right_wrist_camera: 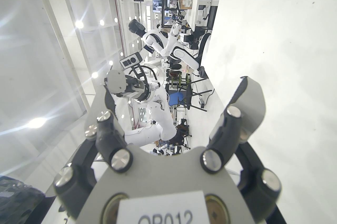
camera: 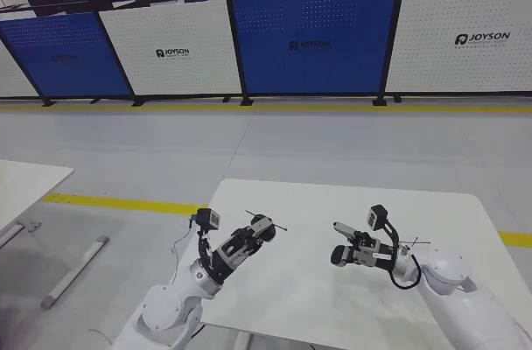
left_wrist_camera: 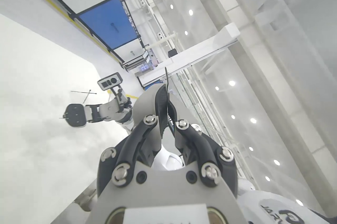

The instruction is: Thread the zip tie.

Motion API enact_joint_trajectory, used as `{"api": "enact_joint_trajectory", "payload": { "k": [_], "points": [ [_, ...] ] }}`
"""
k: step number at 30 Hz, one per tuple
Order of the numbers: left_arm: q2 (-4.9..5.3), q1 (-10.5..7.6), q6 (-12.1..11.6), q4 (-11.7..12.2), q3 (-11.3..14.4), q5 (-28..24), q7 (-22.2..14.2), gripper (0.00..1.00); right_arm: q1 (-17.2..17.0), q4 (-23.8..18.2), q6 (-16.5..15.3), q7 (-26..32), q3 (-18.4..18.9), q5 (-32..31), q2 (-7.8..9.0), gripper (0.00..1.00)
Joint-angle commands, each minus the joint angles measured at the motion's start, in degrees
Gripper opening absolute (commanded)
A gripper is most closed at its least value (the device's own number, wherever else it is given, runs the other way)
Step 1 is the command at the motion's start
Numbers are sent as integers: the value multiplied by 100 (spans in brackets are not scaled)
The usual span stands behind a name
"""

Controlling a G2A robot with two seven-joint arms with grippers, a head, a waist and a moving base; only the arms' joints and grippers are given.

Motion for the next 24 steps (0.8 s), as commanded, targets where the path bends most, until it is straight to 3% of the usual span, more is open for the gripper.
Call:
{"api": "enact_joint_trajectory", "payload": {
  "k": [1,8,14,19,24],
  "points": [
    [0,-40,35,132,77,197,19,0,0,0,0,0,0,0,0,100],
    [13,-223,334,573,306,613,-94,0,0,0,0,0,0,0,0,100],
    [6,-418,339,1008,553,1417,247,0,0,0,0,0,0,0,0,100],
    [12,-547,488,1323,727,2025,380,0,0,0,0,0,0,0,0,100],
    [5,-582,380,1490,809,2359,708,0,0,0,0,0,0,0,0,100]
  ]
}}
